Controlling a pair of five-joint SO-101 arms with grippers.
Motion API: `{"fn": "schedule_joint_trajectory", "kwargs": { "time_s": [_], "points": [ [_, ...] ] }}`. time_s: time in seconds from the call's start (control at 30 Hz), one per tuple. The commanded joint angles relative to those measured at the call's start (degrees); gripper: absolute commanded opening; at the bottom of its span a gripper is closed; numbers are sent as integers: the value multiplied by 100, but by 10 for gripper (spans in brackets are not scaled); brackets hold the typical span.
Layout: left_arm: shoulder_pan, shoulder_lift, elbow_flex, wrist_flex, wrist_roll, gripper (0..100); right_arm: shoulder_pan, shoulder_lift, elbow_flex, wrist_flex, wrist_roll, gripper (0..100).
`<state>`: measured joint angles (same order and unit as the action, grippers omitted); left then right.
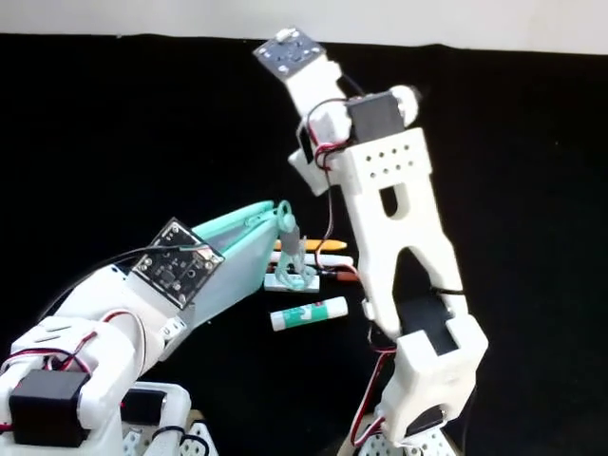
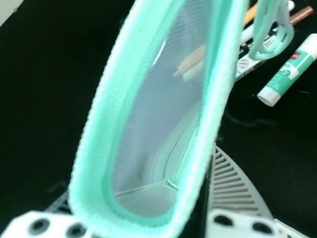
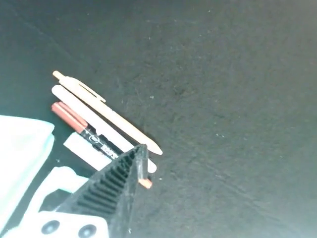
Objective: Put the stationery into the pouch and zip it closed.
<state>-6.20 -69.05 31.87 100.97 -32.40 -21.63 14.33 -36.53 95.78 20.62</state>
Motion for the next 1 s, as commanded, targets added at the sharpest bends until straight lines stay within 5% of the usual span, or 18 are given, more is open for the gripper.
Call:
{"fn": "schedule_joint_trajectory", "kwargs": {
  "time_s": [0.0,0.33,0.63,0.97],
  "points": [
    [-198,-4,-277,35,-35,225,-13,-233,734,-848,-264,637],
    [-224,-13,-277,35,-35,225,-57,-242,1464,-1938,-879,637],
    [-224,4,-277,35,-35,225,13,-743,1446,-1095,1723,637],
    [-224,4,-277,35,-35,224,13,-1596,1481,-119,2743,637]
  ]
}}
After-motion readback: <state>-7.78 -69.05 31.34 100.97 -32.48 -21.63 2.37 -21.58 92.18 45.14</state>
